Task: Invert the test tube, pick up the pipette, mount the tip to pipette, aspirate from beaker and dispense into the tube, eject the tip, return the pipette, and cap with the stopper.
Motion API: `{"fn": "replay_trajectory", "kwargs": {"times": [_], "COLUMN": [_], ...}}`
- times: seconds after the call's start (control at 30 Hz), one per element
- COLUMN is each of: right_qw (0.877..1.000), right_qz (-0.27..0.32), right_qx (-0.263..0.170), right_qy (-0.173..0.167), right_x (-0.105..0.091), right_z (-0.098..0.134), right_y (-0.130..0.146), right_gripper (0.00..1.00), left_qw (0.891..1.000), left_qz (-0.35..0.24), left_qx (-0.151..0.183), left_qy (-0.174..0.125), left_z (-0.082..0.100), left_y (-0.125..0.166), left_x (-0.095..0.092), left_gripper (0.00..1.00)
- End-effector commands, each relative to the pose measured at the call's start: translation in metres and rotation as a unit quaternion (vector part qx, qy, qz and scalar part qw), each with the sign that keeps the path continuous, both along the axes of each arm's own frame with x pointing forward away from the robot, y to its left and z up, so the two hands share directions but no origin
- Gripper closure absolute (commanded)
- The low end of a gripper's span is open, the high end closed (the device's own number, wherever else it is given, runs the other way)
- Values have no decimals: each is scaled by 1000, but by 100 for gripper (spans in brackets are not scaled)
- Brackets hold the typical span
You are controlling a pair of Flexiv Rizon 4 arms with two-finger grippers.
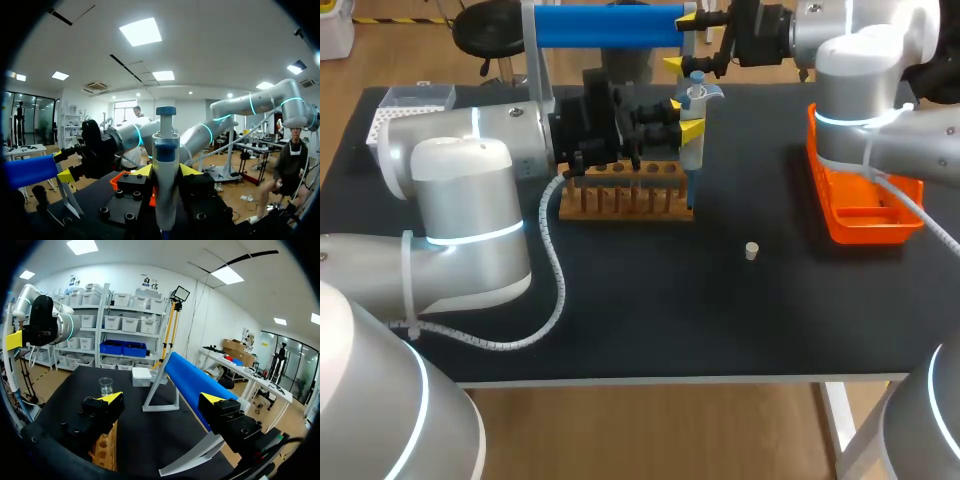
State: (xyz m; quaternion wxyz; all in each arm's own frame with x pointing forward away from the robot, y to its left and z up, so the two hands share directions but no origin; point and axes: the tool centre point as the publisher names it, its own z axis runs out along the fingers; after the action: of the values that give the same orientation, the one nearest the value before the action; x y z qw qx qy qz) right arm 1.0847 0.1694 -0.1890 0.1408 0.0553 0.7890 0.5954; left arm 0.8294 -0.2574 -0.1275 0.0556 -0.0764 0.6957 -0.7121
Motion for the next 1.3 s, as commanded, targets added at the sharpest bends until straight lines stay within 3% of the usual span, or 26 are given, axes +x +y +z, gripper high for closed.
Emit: {"fn": "replay_trajectory", "kwargs": {"times": [0.03,1.07,1.3], "right_qw": [1000,998,998], "right_qz": [-5,-55,-55], "right_qx": [-7,-27,-27], "right_qy": [-2,-6,-6], "right_x": [2,4,4], "right_z": [0,-1,-1], "right_y": [-1,14,14], "right_gripper": [0,0,0], "left_qw": [1000,1000,999], "left_qz": [5,5,23], "left_qx": [-3,-3,23], "left_qy": [-2,-2,7], "left_z": [-1,-1,2], "left_y": [-2,-2,15], "left_x": [-1,-1,-1], "left_gripper": [100,100,100]}}
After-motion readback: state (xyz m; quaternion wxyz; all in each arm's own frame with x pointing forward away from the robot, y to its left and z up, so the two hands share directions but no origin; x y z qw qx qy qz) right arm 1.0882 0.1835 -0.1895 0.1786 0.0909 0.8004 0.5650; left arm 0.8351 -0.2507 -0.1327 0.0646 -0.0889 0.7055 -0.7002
